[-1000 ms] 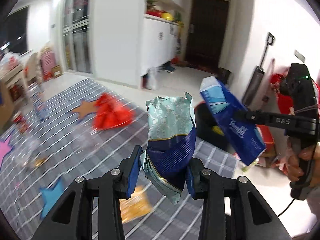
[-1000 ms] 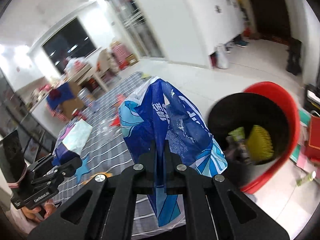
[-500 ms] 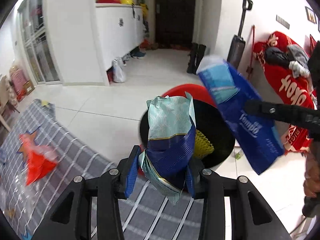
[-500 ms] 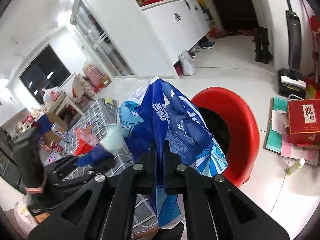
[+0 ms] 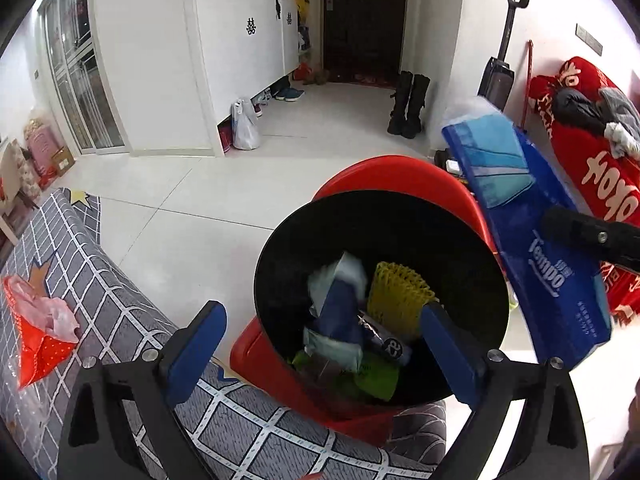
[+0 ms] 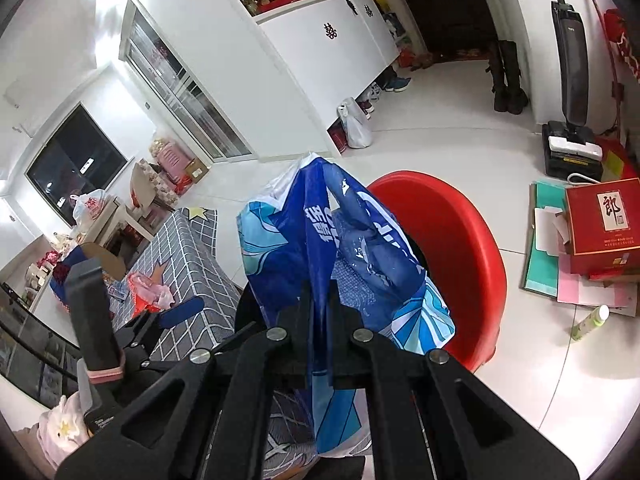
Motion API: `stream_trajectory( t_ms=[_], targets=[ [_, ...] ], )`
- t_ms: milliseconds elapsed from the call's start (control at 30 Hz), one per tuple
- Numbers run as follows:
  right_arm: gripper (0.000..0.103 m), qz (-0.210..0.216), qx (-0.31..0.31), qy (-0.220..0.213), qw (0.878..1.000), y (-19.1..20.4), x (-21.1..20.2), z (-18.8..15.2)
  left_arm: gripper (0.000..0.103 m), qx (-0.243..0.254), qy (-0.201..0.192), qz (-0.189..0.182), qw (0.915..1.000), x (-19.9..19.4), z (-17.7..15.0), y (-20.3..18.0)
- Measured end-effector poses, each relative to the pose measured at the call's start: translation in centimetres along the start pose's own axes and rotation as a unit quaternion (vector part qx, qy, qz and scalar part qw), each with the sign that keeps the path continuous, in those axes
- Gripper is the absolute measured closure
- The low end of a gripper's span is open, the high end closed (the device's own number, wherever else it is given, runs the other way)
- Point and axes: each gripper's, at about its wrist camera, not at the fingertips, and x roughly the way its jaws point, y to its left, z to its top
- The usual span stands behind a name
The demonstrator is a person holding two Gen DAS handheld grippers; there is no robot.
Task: Collect trash
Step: 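Carry the Tempo bag and cloth to the black bin and release them, then move the right tool to the orange snack bag while the left tool reaches the plastic bag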
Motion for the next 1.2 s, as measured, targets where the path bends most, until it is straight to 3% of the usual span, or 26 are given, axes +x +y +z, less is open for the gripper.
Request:
stream_trajectory(
  t_ms=[200,400,467,533,567,667,1000,1200],
  targets=[
    [0.097,-0.005,-0.006,0.013,1.000,0.6,1.8,0.0,0.000,-0.018,-0.001,0.002,0.9998,-1.4,-0.8,1.1],
    [0.096,-0.023,-0.034,0.026,0.999,1.7,4.0,-0.2,0.000,-0.028,-0.023,-0.006,0.9993,-5.4,-2.9,2.2],
    [0.090,-0.026,-0.039,0.030,0.998,1.8,4.4,-0.1,0.000,-0.033,-0.027,-0.008,0.9990,-6.6,-3.7,2.6],
    [0.068,-0.029,-0.043,0.034,0.998,2.0,4.6,-0.2,0.000,-0.042,-0.028,-0.011,0.9987,-7.7,-4.7,3.2],
    [0.063,-0.030,-0.044,0.035,0.998,2.0,4.6,-0.2,0.000,-0.044,-0.028,-0.011,0.9986,-8.0,-5.0,3.5],
    [0.060,-0.033,-0.048,0.037,0.998,2.2,4.4,-0.5,0.000,-0.056,-0.033,-0.006,0.9979,-9.4,-6.4,4.7],
    [0.040,-0.009,-0.074,0.052,0.996,6.0,2.7,-3.0,0.000,-0.090,-0.056,0.055,0.9928,-14.9,-11.4,11.7],
    [0.039,0.014,-0.102,0.070,0.992,10.1,3.1,-4.8,0.000,-0.133,-0.056,0.123,0.9818,-17.8,-14.3,18.9]
  ],
)
